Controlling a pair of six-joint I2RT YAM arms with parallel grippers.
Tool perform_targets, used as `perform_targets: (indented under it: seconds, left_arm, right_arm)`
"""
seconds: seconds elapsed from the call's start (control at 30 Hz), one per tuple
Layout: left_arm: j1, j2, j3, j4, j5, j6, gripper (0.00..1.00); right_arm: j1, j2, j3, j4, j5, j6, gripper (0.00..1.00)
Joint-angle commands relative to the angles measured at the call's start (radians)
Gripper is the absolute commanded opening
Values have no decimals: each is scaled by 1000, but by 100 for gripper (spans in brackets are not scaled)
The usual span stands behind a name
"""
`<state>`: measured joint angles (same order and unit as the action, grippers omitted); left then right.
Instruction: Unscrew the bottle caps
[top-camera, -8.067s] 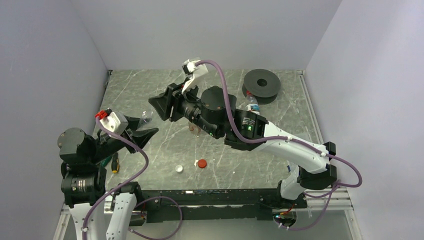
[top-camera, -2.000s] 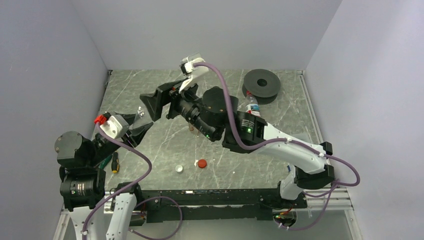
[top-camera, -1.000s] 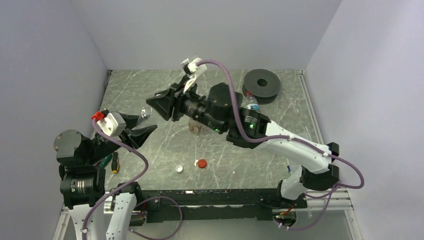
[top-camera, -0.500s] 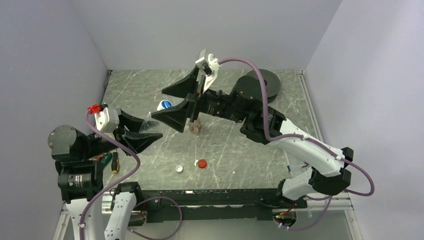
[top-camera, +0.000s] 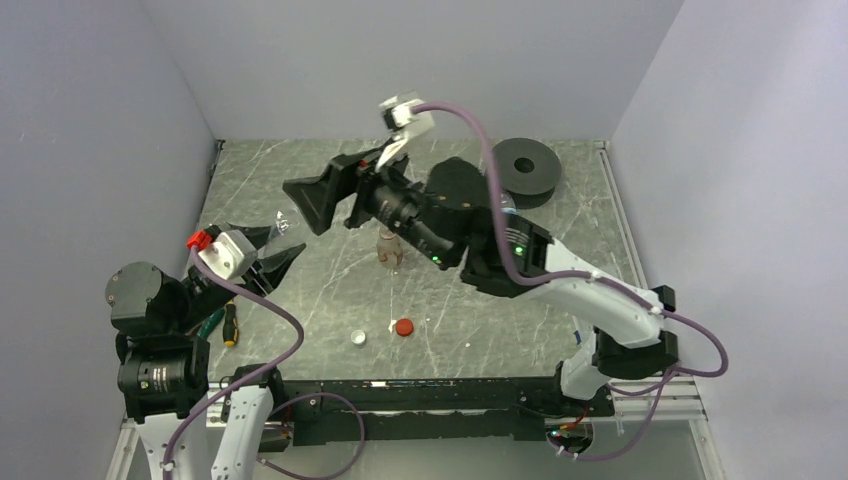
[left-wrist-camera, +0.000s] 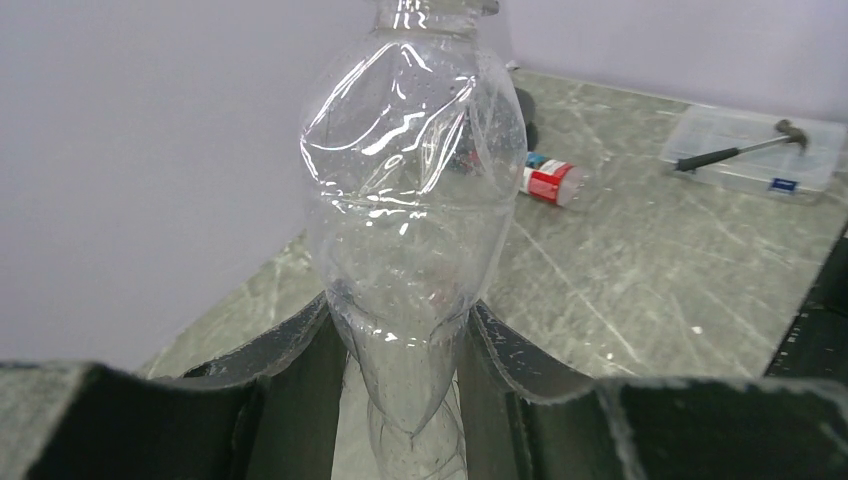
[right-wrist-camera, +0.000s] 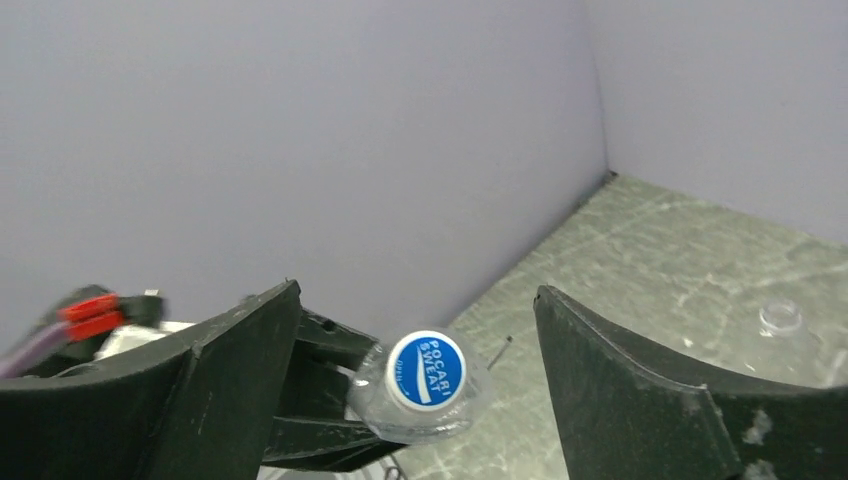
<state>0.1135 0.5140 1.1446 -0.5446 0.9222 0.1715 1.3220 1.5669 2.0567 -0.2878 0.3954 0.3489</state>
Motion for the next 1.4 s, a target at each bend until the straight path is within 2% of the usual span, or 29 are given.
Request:
perform_targets:
  seconds: [0.0, 0.23, 0.4, 0.57, 0.7, 0.83, 1.0, 1.07, 1.17, 1.27, 1.33, 1.37]
  left_arm:
    - [-1, -1, 2, -3, -92, 72, 3]
    - [0, -11, -8, -1, -78, 67, 3]
    - [0, -14, -7, -6, -50, 60, 3]
    - [-1, -13, -2, -17, -9, 41, 2]
    - [-1, 1, 11, -16, 65, -13, 2]
    - [-1, 27, 26, 7, 220, -118, 2]
    - [-1, 49, 19, 140, 372, -383, 2]
    - [-1, 59, 17, 200, 405, -453, 2]
    - [-1, 67, 15, 261, 425, -527, 2]
    - [-1, 71, 17, 271, 423, -541, 2]
    - [-2, 70, 22, 257, 413, -522, 1]
    - [-1, 70, 26, 241, 403, -504, 1]
  right_arm:
    - [6, 62, 64, -106, 74, 20, 86]
    - [6, 88, 85, -83, 60, 23, 62]
    - [6, 88, 75, -65, 55, 19, 37]
    - [3, 45, 22, -16, 37, -12, 24]
    - [-22, 0, -30, 33, -75, -35, 14]
    - [-80, -73, -128, 127, -309, -63, 10]
    - [-163, -148, -246, 280, -786, -58, 9]
    - [-178, -162, -272, 331, -890, -69, 9]
    - [-193, -160, -278, 322, -969, -97, 14]
    - [-205, -157, -280, 276, -970, -131, 25]
    - [-207, -157, -281, 231, -912, -153, 42]
    - [-208, -162, -286, 222, -856, -153, 55]
